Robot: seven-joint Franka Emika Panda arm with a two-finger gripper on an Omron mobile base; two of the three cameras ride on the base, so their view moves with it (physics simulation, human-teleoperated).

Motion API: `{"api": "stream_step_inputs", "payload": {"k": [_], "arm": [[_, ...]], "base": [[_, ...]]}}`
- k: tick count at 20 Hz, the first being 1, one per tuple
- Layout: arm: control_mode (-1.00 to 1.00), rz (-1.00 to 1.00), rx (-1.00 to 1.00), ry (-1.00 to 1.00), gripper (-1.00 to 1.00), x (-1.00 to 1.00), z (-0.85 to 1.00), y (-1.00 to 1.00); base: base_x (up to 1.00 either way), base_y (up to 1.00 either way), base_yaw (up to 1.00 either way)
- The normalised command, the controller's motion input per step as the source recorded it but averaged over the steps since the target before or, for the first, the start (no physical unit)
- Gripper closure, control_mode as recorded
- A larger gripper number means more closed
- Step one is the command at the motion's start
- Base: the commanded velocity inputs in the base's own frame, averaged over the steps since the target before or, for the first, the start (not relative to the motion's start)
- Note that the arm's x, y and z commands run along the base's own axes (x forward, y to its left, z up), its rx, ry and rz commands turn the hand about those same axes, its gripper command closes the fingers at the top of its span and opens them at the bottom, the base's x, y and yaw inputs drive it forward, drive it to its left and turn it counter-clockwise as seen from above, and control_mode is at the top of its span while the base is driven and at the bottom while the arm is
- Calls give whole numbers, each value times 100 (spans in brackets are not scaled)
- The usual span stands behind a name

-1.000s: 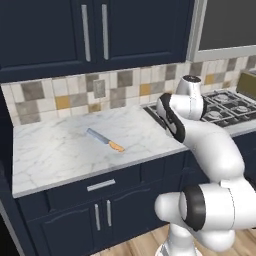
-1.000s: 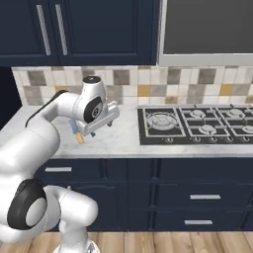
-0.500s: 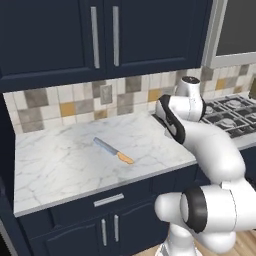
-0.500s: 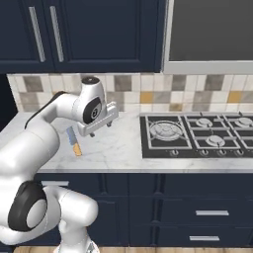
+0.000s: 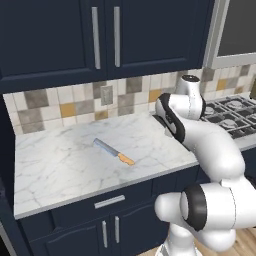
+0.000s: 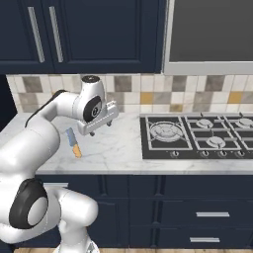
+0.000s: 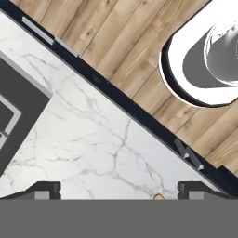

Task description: Move the cutting board and knife to the sink. Then move spray from the cabinet to the counter.

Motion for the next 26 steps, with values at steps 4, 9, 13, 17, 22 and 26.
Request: {"api": "stream_step_inputs", "payload": {"k": [4, 9, 13, 17, 22, 26], "arm": [[100, 0, 0, 0, -100, 0, 0, 0], [100, 0, 0, 0, -100, 0, 0, 0], [100, 0, 0, 0, -100, 0, 0, 0], [-100, 6, 0, 1, -100, 0, -16, 6], [-100, 39, 0, 16, -100, 0, -28, 18], [-100, 47, 0, 15, -100, 3, -16, 14]], "base": [[0, 0, 0], [0, 0, 0], [0, 0, 0], [0, 0, 0], [0, 0, 0], [0, 0, 0]]}}
